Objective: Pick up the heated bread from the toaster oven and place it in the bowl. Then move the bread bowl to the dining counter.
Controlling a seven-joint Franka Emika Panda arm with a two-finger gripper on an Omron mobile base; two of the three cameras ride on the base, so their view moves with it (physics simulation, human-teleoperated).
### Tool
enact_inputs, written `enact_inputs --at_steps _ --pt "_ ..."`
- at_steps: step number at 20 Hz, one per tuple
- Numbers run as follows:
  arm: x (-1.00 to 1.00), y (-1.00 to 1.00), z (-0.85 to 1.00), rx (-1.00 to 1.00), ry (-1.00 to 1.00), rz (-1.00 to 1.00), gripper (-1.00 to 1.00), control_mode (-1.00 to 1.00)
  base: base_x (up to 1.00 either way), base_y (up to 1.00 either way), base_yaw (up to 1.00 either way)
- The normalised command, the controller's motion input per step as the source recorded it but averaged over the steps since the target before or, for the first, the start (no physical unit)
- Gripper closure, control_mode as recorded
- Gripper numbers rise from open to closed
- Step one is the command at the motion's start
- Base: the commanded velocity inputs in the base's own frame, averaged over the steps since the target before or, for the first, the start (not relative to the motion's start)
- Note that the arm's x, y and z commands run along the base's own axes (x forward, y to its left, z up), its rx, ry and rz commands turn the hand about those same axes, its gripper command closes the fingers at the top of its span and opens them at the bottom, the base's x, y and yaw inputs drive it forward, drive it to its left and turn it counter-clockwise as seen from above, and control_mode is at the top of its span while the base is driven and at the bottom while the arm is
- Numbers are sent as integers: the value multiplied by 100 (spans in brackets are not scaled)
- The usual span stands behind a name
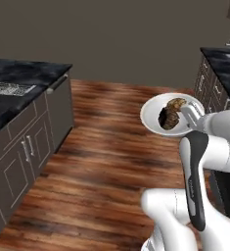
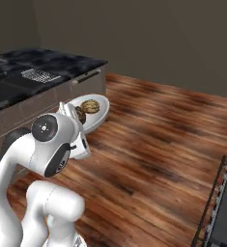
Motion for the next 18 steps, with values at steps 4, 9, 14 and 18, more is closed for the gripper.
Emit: enact_inputs --at_steps 4,9,14,18 --pt "0 0 0 0 0 0 100 100 75 51 61" --pt "0 0 0 0 0 0 100 100 100 9 44" --pt "0 0 0 0 0 0 100 100 100 -7 58" --pt "0 0 0 0 0 0 100 100 100 -93 43"
